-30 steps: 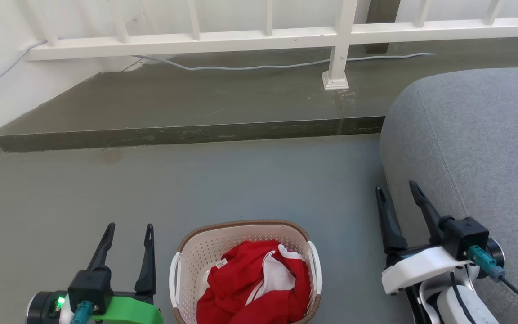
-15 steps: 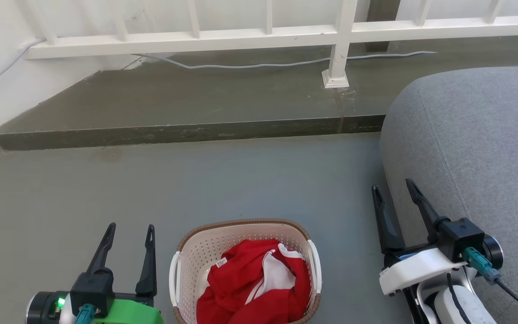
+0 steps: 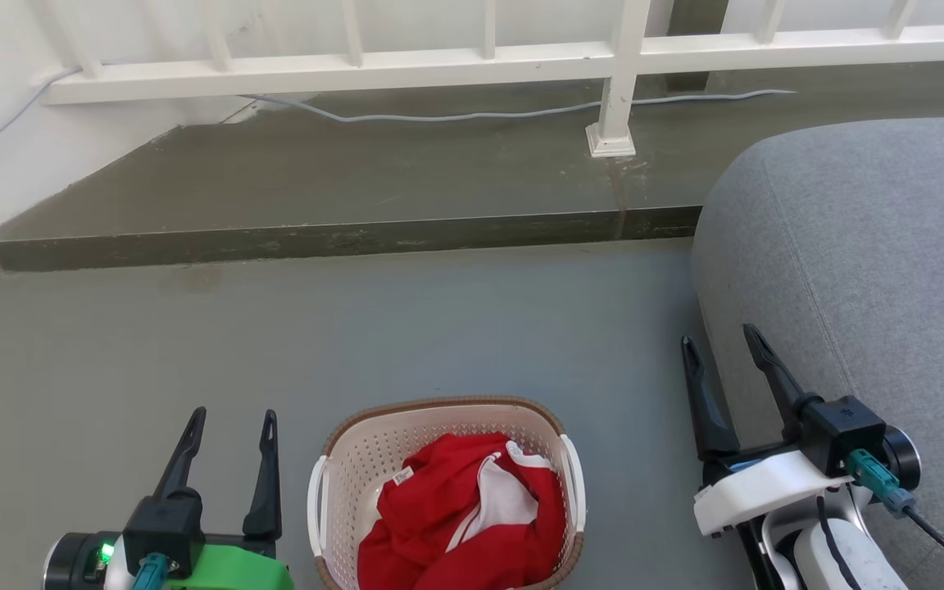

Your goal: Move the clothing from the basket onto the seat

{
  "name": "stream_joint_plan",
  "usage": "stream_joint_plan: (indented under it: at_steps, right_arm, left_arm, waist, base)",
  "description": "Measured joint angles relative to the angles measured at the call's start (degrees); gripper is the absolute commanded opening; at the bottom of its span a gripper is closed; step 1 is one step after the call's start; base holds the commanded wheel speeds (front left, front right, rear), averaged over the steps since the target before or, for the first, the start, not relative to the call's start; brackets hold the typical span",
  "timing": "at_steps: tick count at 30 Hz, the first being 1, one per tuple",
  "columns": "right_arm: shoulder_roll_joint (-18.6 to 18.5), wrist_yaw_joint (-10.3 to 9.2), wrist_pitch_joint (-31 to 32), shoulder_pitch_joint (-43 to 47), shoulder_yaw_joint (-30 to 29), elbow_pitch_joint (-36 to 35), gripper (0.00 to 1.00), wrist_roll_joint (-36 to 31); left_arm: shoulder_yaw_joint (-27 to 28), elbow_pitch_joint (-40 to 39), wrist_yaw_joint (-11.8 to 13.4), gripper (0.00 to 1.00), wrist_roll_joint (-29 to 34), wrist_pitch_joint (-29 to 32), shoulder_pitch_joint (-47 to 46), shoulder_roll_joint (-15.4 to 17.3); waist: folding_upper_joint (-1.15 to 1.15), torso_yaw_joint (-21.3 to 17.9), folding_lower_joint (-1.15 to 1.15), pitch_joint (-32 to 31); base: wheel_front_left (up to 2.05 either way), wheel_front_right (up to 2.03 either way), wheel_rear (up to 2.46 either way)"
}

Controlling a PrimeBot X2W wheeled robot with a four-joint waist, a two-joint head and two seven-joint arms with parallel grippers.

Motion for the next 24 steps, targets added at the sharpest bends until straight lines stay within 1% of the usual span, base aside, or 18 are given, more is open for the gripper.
stream_joint_plan:
  at_steps: [5,13,18,24]
  right_arm:
    - [0.00,0.00,0.00,0.00,-0.26,-0.30,1.00,0.00]
    - [0.04,-0.01,0.00,-0.05,-1.24,-1.64,1.00,0.00]
    - [0.04,-0.40,-0.01,-0.44,-2.11,-2.78,1.00,0.00]
    - [0.05,-0.44,-0.01,-3.00,-3.07,-3.63,1.00,0.00]
  left_arm:
    - [0.22,-0.15,-0.01,1.00,0.00,0.00,0.01,-0.01]
    - [0.45,-1.07,-0.29,1.00,0.00,0.00,-0.04,-0.03]
    - [0.01,-1.12,-0.83,1.00,-0.10,0.00,-0.64,-0.08]
    - [-0.62,-0.04,-1.86,1.00,-0.11,-0.01,-4.26,-0.10]
  waist:
    - [0.00,-0.03,0.00,0.42]
    - [0.00,-0.08,0.00,2.82]
    - [0.00,0.01,0.00,5.34]
    - [0.00,0.10,0.00,9.41]
  base:
    - [0.00,0.00,0.00]
    - [0.00,0.00,0.00]
    - [0.00,0.00,0.00]
    - [0.00,0.00,0.00]
